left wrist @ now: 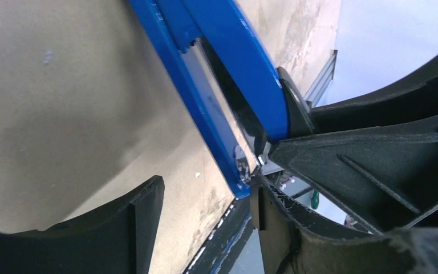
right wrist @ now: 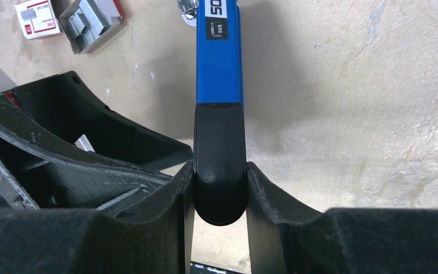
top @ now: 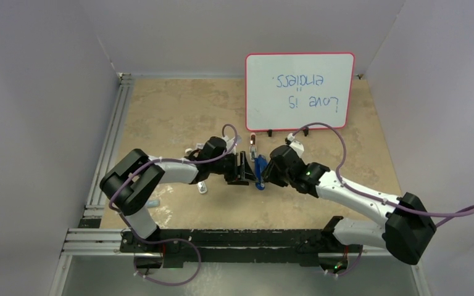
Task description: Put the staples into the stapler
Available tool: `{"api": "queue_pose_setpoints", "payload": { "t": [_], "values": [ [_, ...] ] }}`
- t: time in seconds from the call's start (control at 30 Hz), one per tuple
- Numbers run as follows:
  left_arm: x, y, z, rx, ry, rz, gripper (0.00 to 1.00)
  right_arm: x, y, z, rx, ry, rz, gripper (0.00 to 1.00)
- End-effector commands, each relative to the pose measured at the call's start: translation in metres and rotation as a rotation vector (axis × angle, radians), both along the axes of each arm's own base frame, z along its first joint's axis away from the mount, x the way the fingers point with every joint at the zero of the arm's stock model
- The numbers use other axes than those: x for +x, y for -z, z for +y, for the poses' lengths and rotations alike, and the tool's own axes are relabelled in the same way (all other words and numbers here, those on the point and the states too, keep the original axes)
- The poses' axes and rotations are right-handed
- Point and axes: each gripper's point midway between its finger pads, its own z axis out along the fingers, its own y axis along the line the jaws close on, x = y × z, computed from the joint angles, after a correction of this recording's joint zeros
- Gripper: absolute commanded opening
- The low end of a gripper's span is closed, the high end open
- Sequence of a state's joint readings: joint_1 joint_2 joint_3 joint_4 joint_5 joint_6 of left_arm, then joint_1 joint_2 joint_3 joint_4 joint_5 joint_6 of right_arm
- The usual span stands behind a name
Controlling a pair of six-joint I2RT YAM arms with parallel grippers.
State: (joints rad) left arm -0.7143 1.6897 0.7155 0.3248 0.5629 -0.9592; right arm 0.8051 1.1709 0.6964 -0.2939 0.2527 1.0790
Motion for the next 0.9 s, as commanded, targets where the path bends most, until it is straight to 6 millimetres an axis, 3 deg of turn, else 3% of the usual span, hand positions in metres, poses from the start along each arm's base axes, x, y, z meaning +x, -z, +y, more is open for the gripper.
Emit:
{"api": "queue_pose_setpoints", "payload": {
  "t": [0.0,0.2,0.53,0.77,0.87],
  "values": [
    [-0.003,-0.028,-0.021,-0.128,0.045,-0.014,0.55,0.011,-0.024,0.021,0.137,0.012,-0.065,0.18],
    [-0.013,-0.022,-0.026,-0.14,0.059,0.041,0.51,0.011,-0.027,0.024,0.176,0.022,-0.067,0.17],
    [-0.02,-0.012,-0.024,-0.094,0.051,0.058,0.24,0.014,-0.031,0.017,0.177,0.07,-0.082,0.16],
    [-0.022,-0.008,-0.023,-0.075,0.057,0.051,0.18,0.017,-0.036,0.009,0.163,0.11,-0.104,0.16],
    [-0.023,-0.006,-0.023,-0.069,0.061,0.047,0.1,0.018,-0.038,0.005,0.154,0.123,-0.11,0.16]
  ]
}}
